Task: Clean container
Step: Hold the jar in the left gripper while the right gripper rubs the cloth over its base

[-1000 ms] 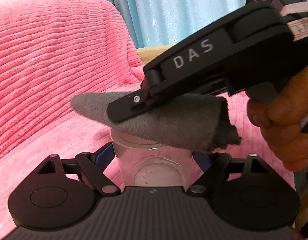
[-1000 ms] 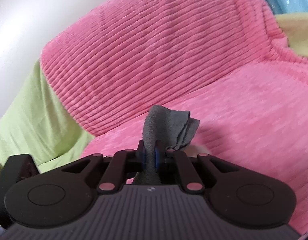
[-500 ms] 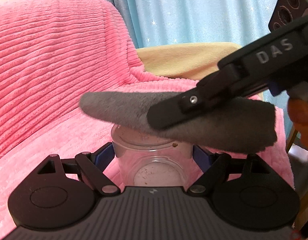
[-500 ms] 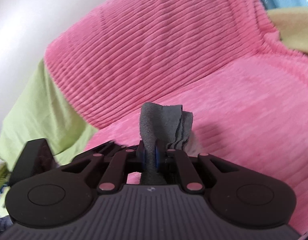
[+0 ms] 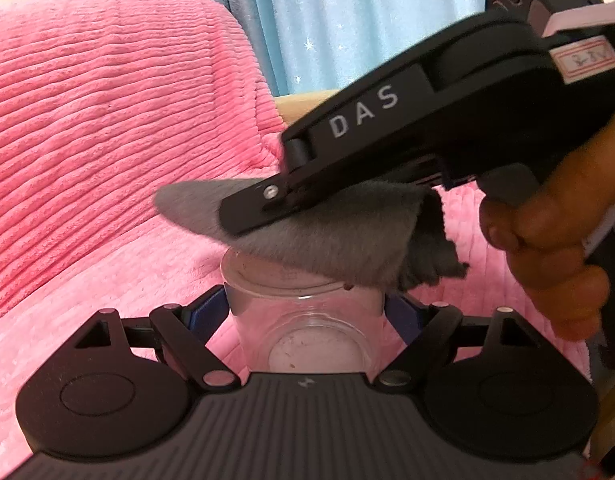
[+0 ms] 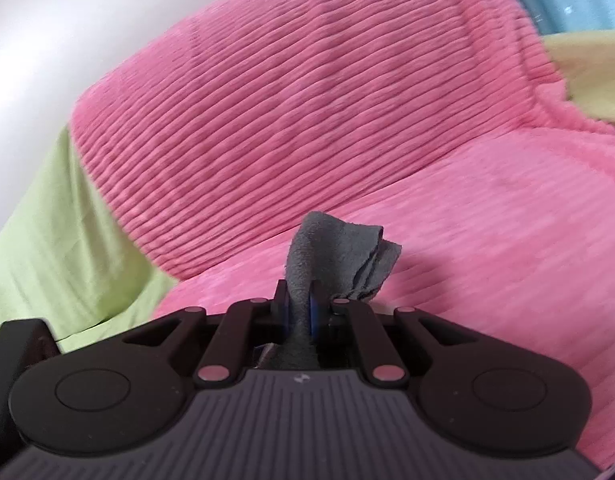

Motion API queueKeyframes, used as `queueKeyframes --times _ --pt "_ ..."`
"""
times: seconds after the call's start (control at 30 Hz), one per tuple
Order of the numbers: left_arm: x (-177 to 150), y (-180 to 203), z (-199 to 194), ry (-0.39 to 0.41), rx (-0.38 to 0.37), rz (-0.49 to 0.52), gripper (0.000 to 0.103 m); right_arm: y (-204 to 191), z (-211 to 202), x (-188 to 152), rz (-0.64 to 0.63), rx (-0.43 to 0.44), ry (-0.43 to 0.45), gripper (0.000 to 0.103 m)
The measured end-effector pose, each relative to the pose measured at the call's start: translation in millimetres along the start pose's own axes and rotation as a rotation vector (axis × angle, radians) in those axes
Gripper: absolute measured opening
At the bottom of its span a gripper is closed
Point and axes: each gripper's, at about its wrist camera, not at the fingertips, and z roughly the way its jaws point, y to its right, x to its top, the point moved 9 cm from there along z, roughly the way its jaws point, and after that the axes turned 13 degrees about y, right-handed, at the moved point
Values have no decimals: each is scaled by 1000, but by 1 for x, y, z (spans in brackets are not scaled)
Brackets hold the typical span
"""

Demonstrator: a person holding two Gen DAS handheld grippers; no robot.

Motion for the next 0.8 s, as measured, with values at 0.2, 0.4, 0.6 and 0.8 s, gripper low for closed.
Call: queueKeyframes --times 0.2,0.4,0.6,0.8 --pt "-1 -1 -1 2 -6 -1 84 15 -21 1 6 -39 0 6" --pt "0 -2 0 -1 -1 -9 85 1 -40 -8 30 8 -28 7" --pt "0 -3 3 -4 5 -2 85 -12 -25 -13 64 52 -32 7" --pt "1 -3 4 0 0 -1 84 2 -1 -3 49 18 12 6"
